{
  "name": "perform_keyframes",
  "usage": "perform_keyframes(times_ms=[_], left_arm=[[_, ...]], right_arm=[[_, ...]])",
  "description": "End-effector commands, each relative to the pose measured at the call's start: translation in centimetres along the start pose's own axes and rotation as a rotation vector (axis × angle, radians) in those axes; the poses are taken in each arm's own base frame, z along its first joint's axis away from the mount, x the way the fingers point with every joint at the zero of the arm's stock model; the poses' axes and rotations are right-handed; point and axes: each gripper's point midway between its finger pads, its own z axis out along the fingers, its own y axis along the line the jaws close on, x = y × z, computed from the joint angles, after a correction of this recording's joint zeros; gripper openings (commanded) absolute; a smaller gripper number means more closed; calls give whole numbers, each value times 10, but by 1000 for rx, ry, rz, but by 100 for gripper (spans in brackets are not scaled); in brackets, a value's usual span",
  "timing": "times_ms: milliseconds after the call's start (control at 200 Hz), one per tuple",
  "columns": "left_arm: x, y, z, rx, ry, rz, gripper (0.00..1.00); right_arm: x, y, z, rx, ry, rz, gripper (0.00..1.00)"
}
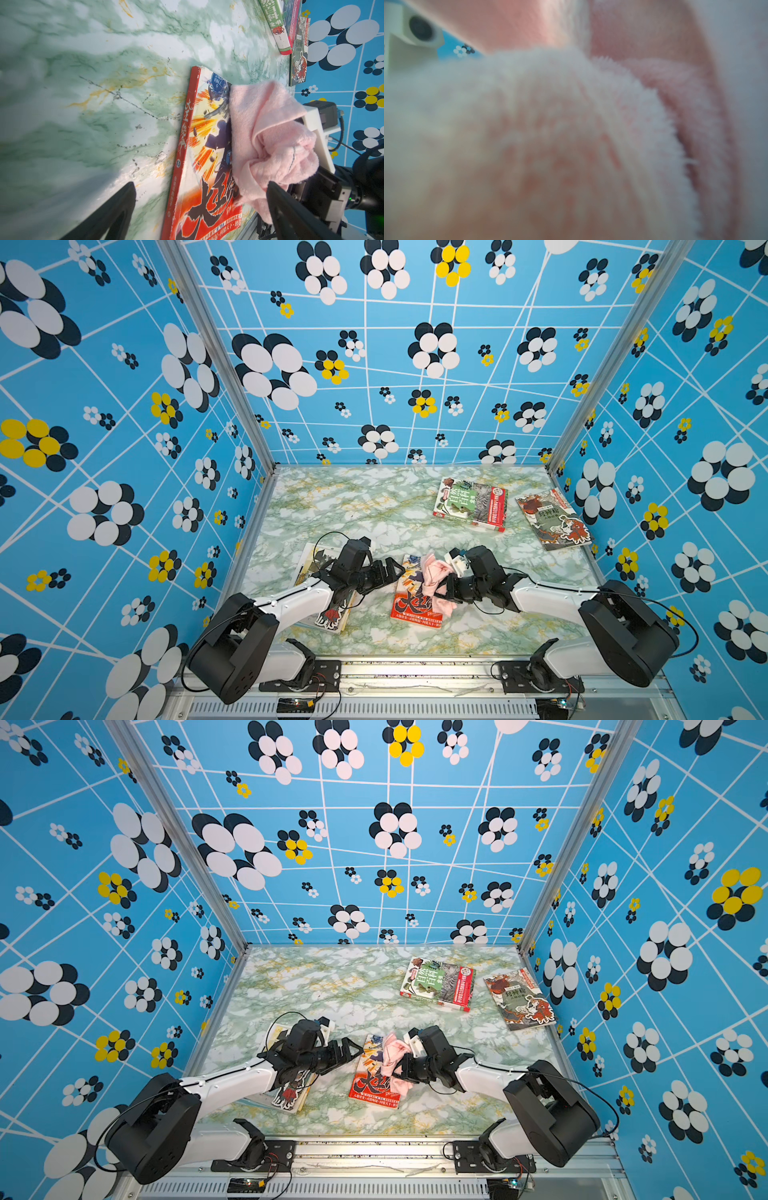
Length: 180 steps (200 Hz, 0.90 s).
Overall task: Wipe the cover of the book
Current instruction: Wipe the dirt from the cover of the book.
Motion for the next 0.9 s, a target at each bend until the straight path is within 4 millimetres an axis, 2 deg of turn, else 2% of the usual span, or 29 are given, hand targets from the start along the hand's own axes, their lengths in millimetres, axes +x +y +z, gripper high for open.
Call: perform_keyframes(times_ms=[0,50,105,175,235,285,425,500,545,610,700,815,895], left_arm=[[-7,-8,1,16,0,17,99],[-7,-9,1,19,1,17,99],[-8,-10,0,20,-2,18,99],[-7,-11,-2,16,-3,19,99],[-6,-9,-4,9,-1,17,99],[-5,-8,-5,6,-3,13,99],[-6,-4,-8,-1,-20,14,99],[-8,-6,-6,6,-23,18,99],[-8,-7,-4,9,-19,20,99],[-9,-9,0,17,-11,22,99],[-10,-10,4,20,2,20,99],[-10,-15,2,28,9,24,99],[-8,-15,-3,21,8,29,99]], right_arm=[[-5,-34,21,160,45,84,0],[-14,-15,38,92,52,66,0],[-13,5,58,55,89,31,0],[2,26,75,17,157,-16,0],[19,32,76,-11,210,-19,0],[35,27,68,-18,239,-4,0],[82,-26,26,130,278,39,0],[87,-50,5,213,256,75,0],[79,-64,-4,269,220,99,0],[55,-81,-11,332,148,140,0],[14,-85,1,330,72,160,0],[-31,-49,40,198,49,135,0],[-37,-12,61,128,74,55,0]])
